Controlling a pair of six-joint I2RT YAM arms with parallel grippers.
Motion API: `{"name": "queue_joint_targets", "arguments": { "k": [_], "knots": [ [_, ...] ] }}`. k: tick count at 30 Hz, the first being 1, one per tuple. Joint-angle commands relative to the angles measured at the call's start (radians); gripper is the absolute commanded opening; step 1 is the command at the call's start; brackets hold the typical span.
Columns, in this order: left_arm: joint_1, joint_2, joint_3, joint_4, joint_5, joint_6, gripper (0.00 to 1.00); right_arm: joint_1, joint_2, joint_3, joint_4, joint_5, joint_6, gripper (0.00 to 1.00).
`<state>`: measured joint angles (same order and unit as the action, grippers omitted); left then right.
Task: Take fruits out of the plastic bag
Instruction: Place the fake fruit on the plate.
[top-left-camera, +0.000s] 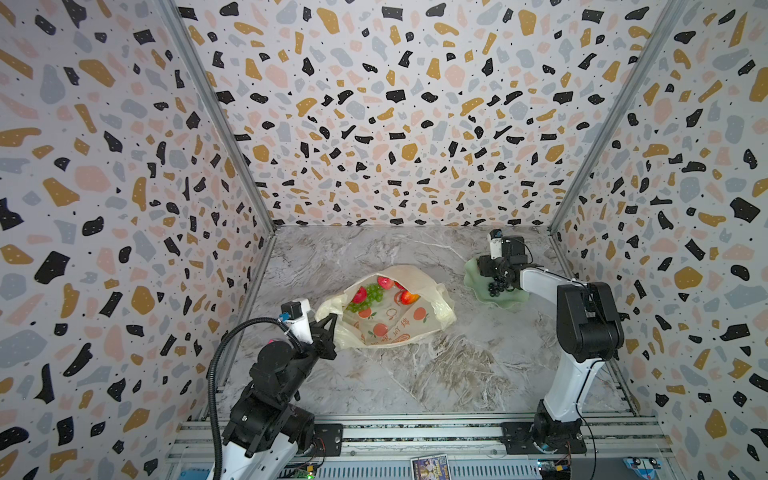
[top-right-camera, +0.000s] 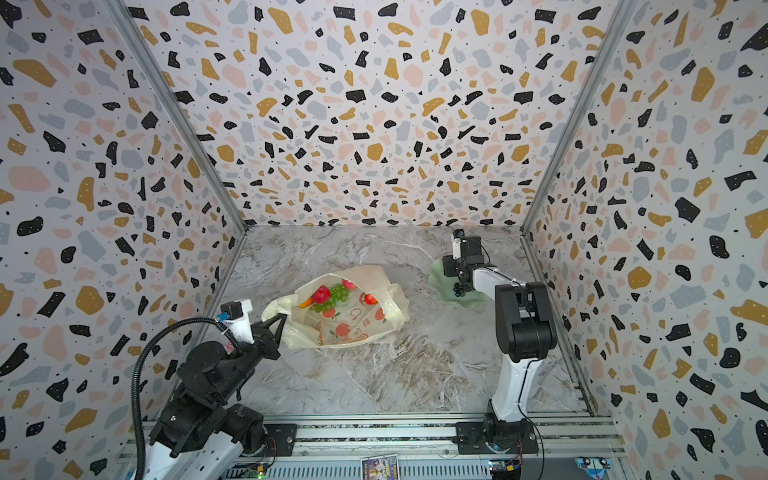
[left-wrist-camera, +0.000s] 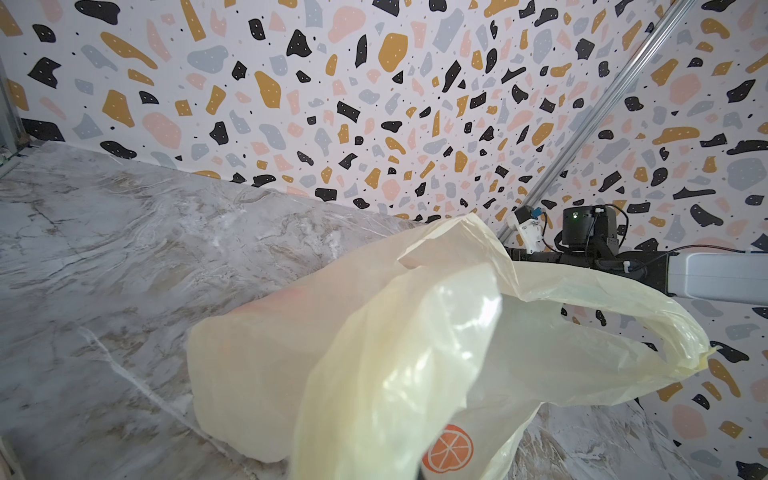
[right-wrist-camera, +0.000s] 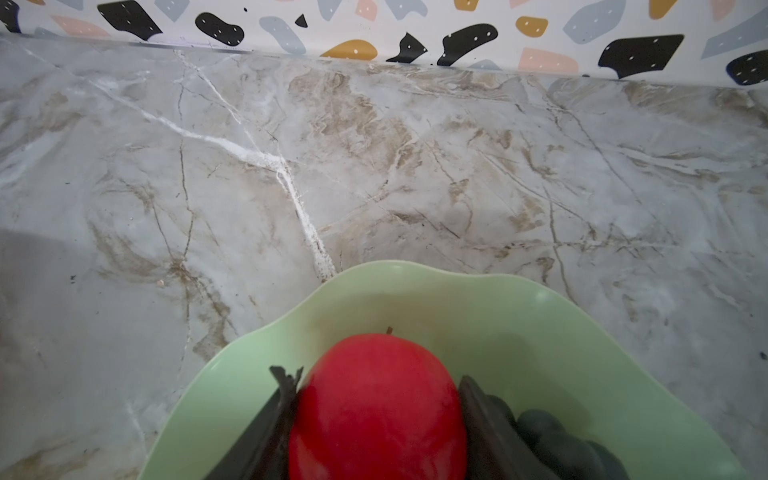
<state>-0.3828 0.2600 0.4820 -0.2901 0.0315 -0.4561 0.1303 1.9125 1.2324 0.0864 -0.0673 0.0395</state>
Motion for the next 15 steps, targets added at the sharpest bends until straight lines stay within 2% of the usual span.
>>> {"name": "queue_joint_targets", "arguments": {
  "k": [1,11,15],
  "knots": [
    [-0.004,-0.007,-0.011,0.035,-0.010,0.010,0.00,0.002,-0.015,0.036,-0.033,0.016,-0.010,0.64],
    [-0.003,-0.005,-0.011,0.036,-0.004,0.013,0.00,0.022,-0.074,0.040,-0.041,0.033,-0.013,0.79],
    [-0.004,-0.004,-0.011,0.037,-0.001,0.014,0.00,0.023,-0.090,0.039,-0.042,0.032,-0.012,0.81]
  ]
}}
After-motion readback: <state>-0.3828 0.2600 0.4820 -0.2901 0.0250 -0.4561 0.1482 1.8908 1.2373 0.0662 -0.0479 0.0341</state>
